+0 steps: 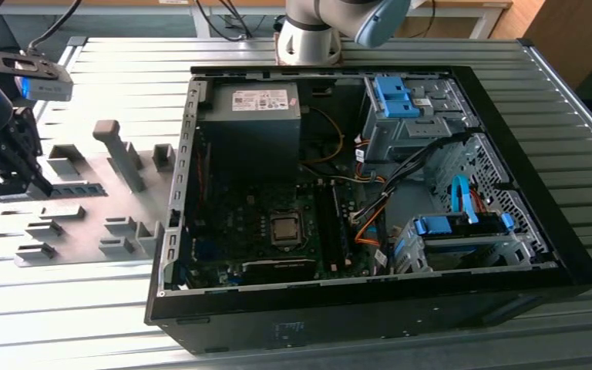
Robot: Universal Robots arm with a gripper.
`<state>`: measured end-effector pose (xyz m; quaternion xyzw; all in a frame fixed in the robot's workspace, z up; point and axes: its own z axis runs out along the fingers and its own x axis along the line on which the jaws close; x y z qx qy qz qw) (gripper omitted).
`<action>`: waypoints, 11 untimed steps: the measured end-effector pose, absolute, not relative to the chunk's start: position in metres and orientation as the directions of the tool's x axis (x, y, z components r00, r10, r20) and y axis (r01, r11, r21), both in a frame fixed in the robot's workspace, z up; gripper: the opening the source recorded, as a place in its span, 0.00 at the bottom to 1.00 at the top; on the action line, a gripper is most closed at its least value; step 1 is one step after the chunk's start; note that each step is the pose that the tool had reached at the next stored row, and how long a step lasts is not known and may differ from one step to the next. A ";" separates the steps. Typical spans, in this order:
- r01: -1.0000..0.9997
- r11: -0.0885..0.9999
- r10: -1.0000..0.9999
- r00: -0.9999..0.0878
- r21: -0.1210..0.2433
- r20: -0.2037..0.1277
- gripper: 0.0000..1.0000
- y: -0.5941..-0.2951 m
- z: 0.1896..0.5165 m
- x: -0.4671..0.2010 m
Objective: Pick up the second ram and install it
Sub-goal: 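Pick up the second ram and move it above second insertion slot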
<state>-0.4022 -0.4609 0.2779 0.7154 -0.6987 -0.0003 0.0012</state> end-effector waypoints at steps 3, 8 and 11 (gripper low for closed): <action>-1.000 -0.024 -1.000 0.024 0.002 0.001 0.14 -0.461 0.280 -0.402; -1.000 -0.024 -1.000 0.024 0.002 0.001 0.14 -0.461 0.285 -0.402; -1.000 -0.024 -1.000 0.024 0.002 0.001 0.14 -0.461 0.288 -0.402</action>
